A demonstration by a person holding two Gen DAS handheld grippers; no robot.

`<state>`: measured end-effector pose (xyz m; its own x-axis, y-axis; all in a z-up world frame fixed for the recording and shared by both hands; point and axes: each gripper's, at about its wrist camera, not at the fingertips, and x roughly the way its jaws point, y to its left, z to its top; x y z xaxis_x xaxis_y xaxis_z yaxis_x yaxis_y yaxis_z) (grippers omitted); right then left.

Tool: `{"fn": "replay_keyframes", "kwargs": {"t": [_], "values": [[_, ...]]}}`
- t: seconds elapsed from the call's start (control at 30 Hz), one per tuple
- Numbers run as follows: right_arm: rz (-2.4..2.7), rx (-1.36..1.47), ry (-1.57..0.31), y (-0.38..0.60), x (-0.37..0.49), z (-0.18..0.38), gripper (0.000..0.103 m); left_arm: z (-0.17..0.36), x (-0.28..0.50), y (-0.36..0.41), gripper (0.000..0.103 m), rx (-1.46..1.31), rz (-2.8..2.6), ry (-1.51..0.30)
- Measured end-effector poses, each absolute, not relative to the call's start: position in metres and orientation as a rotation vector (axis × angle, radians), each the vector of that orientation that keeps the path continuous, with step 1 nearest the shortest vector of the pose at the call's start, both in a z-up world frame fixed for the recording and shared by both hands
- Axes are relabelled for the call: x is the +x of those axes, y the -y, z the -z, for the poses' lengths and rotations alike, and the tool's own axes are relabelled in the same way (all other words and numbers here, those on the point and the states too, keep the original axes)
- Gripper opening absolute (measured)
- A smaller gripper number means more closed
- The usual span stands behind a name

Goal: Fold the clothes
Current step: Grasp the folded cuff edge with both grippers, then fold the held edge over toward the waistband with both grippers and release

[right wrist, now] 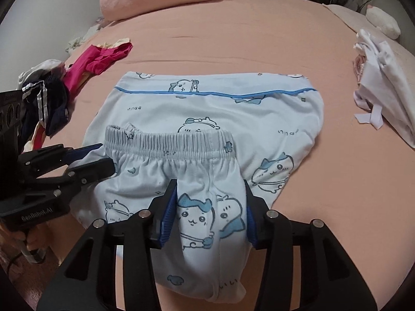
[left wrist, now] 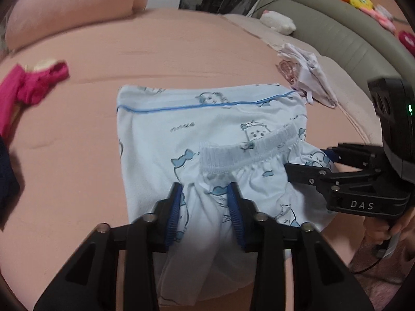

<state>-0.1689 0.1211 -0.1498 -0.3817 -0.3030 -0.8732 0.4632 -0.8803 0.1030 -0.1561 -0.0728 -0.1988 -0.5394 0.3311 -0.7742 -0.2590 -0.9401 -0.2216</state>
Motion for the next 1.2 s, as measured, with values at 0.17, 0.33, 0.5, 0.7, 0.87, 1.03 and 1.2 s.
{"fn": "replay_keyframes", "kwargs": {"t": [0.17,0.33,0.5,0.7,0.87,1.03,1.2], "values": [[2.296,1.329,-0.231,-0.123,-0.163,0.133,0.016,0.177,-0.151,0.066,0.008,-1.218,-2.496,0.084],[2.316,1.283,-0.18,-0.13,-0.17,0.11,0.015,0.152,-0.158,0.067,0.008,-1.15,-2.52,0.082],[2.293,1.3,-0.215,-0.128,-0.179,0.11,0.018,0.149,-0.177,0.065,0.008,-1.164,-2.518,0.044],[2.26,1.327,-0.25,-0.127,-0.187,0.118,0.045,0.185,-0.179,0.063,0.016,-1.316,-2.421,0.031],[2.2,1.364,-0.268,-0.124,-0.192,0.126,0.036,0.2,-0.179,0.062,0.021,-1.328,-2.418,0.074],[2.251,1.254,-0.38,-0.119,-0.178,0.117,0.013,0.188,-0.168,0.064,0.008,-1.249,-2.454,0.062],[2.312,1.167,-0.431,-0.12,-0.178,0.093,0.01,0.154,-0.171,0.061,0.008,-1.148,-2.507,0.034]]}}
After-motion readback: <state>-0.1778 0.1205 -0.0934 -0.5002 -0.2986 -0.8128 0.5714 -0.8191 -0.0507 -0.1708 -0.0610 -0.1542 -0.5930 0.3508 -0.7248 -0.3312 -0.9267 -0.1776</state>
